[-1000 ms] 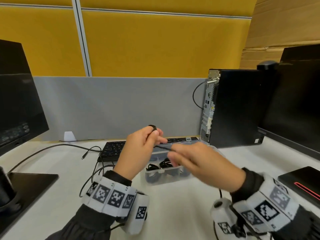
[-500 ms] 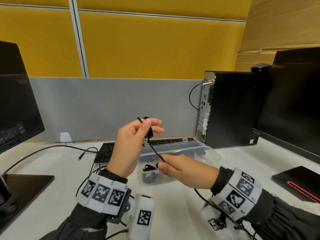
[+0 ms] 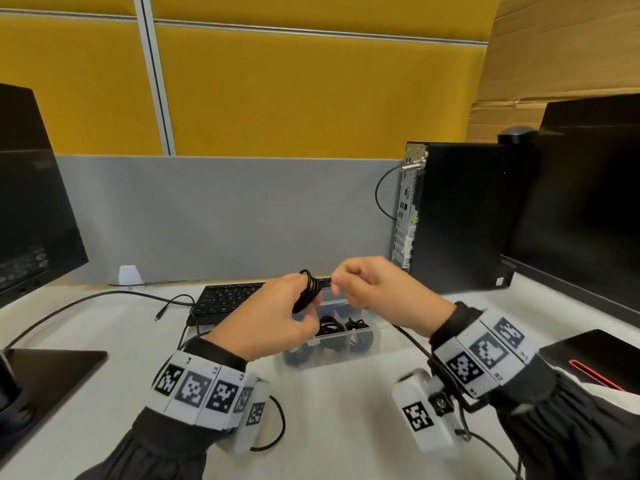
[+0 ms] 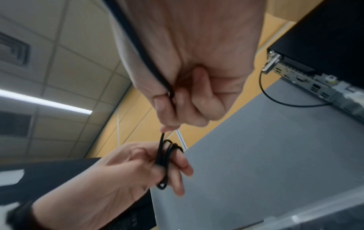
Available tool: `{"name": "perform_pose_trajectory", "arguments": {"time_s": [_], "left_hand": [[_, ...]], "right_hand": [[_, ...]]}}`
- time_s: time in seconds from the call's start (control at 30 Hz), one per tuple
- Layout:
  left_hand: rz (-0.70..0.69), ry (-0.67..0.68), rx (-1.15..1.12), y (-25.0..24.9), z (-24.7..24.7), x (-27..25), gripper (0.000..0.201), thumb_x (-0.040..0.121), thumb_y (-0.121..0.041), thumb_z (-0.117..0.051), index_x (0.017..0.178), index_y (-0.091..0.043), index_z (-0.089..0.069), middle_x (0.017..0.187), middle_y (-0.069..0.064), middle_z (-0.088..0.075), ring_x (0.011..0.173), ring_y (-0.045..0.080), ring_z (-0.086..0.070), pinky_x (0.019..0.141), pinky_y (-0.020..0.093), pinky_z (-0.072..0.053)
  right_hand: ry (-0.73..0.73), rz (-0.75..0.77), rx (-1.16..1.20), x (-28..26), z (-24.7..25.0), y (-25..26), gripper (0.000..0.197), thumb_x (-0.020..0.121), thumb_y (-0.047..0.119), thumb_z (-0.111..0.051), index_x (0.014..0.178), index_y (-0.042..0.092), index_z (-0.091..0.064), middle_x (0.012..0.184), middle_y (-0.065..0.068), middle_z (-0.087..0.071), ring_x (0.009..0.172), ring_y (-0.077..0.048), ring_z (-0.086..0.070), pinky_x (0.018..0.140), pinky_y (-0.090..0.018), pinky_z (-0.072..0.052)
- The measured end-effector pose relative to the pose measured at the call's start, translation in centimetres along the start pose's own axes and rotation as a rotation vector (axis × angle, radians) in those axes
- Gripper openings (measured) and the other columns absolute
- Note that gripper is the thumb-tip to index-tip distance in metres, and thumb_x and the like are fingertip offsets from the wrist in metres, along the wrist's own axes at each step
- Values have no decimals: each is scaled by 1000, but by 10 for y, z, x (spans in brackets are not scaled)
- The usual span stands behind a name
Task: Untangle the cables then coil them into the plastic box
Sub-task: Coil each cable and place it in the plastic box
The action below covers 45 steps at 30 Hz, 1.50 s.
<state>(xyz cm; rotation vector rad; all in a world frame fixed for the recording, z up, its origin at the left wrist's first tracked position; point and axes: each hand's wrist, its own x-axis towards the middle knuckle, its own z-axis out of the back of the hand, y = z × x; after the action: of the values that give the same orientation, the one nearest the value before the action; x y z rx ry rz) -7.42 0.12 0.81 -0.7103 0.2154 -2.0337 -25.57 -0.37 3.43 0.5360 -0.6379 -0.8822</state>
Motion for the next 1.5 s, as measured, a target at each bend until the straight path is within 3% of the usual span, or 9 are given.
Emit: {"name": "perform_pose_trajectory", "arguments": {"time_s": [0.13, 0.27, 0.5, 0.7, 0.9, 1.03, 1.2, 1.3, 1.5], "left_hand": [[44, -161, 82, 6, 0, 7, 26, 98, -28, -39, 83, -12, -53, 79, 0, -57, 70, 12, -54, 61, 27, -42], [172, -358, 51, 26, 12, 5, 29, 98, -25, -31, 93, -8, -55, 84, 3, -61, 80, 16, -58, 75, 32, -44], [332, -605, -34, 46, 25, 8, 29, 99, -11, -32, 96, -3, -60, 81, 5, -63, 77, 16, -51, 69, 25, -31], [297, -679, -136, 47, 36, 5, 30, 100, -19, -34, 91, -10, -60, 72, 1, -65, 65, 11, -50, 69, 30, -35], [286, -244, -540, 37, 36, 5, 42, 100, -25, -36, 73, -7, -63, 54, 4, -64, 56, 9, -56, 69, 25, -44], [108, -24, -958, 13, 45, -6, 43, 84, -43, -44, 61, -17, -68, 51, 7, -58, 55, 12, -53, 63, 14, -45], [-80, -371, -1486, 2, 48, -3, 20, 65, -18, -64, 78, -10, -76, 86, 5, -73, 79, 9, -68, 73, 16, -52], [-51, -553, -1546, 3, 42, 5, 24, 81, -4, -50, 97, -3, -68, 96, 7, -73, 96, 13, -68, 79, 17, -52], [-16, -649, -1507, 5, 31, 11, 23, 96, -4, -36, 108, -2, -56, 102, 6, -72, 107, 15, -64, 92, 21, -49]], "right_hand": [[12, 36, 143, -1, 1, 2, 24, 99, 22, -44, 83, 11, -58, 47, 4, -42, 42, -9, -32, 48, -18, -32], [243, 39, 23, -11, 5, -1, 26, 98, 30, -45, 76, 19, -55, 40, 7, -46, 37, -7, -34, 48, -14, -34], [528, -38, 104, -17, 9, -10, 29, 97, 27, -48, 71, 16, -54, 44, 6, -56, 34, -5, -31, 42, -10, -28], [321, -172, 178, -2, 4, -26, 23, 98, 28, -45, 82, 14, -55, 54, -4, -63, 28, -11, -29, 30, -15, -23], [-167, -285, 489, 23, 23, -40, 24, 97, 29, -47, 88, 9, -57, 58, -10, -61, 40, -20, -60, 38, -22, -49], [-230, -294, 614, 28, 17, -49, 30, 98, 33, -45, 83, 10, -57, 54, -5, -53, 47, -18, -61, 54, -29, -58], [-96, -136, 395, 18, -4, -48, 38, 97, 39, -37, 83, 10, -57, 54, 7, -27, 44, -5, -32, 57, -31, -55], [-100, -19, 147, 7, -19, -42, 24, 100, 32, -33, 98, 18, -52, 60, 7, -38, 47, -4, -38, 48, -19, -40], [79, 275, -545, -20, -50, -28, 30, 96, 50, -28, 112, 39, -50, 95, 12, -67, 78, -9, -54, 67, -32, -48]]}}
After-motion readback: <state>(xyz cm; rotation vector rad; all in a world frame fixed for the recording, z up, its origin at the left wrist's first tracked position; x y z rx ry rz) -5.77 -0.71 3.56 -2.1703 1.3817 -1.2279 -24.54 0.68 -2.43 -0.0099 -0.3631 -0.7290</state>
